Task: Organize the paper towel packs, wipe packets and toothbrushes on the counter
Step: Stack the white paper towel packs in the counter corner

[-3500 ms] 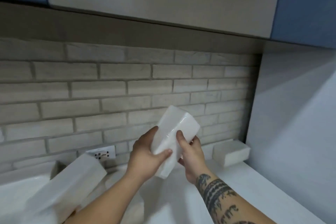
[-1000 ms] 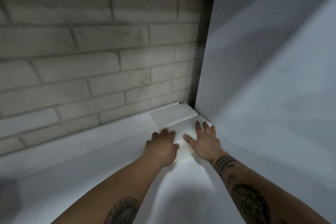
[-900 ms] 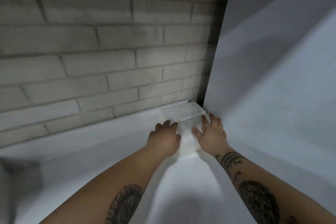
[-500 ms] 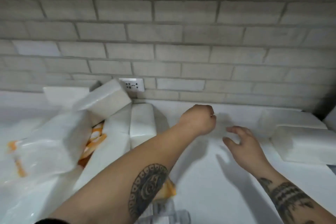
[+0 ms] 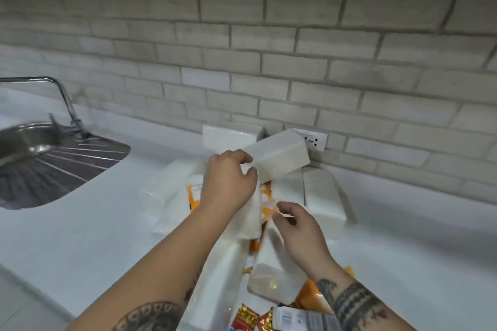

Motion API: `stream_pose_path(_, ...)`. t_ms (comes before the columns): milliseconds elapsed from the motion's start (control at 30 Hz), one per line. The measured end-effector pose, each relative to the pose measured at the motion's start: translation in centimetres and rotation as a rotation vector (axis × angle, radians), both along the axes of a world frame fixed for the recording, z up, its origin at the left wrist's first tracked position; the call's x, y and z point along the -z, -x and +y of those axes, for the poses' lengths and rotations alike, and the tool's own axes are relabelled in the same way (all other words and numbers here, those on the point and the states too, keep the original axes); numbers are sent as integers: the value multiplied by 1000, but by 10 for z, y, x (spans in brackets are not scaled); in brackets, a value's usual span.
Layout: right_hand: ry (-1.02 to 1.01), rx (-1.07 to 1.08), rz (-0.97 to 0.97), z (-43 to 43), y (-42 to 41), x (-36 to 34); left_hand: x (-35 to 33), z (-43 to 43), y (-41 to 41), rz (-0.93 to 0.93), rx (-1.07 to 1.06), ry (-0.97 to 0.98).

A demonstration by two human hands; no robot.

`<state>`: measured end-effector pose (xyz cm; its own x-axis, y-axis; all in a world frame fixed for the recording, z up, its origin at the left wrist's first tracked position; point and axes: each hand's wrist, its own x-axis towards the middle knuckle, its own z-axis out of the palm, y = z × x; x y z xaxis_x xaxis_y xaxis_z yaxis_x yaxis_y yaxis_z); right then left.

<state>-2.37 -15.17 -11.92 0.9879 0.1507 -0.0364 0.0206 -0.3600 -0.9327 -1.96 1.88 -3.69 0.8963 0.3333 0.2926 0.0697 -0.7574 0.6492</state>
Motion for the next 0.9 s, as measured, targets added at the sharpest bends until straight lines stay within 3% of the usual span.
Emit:
stream_pose_path(67,-77,-9,66,34,2,-14,6,28,3,103,-90,73)
stream_pose_path(167,-219,3,238,73,6,-28,17,48,7,301,-82,428)
stream_pose_path(233,-307,2,284,89,7,-32,22,53,7,317,-73,582)
stream_pose_path(333,-247,56,245,99,6,-39,22,56,2,300,-32,642)
stream_pose_path(533,-479,153,-9,89,-3,-75,-18,57,-20,130,57,801)
stream_pose_path(633,-609,205,-111,70,-11,-90,-44,39,-36,74,197,1030)
stream_pose_path(700,-670,233,-156,57,-13,-100,-56,25,-44,170,378,1238)
stream_pose_path(800,-709,288,-233,23,-14,-103,-65,-4,-48,423,656,1240)
stream_pose_path(900,-710,291,-290,-21,-6,-106,-61,-43,-56,438,808,1256)
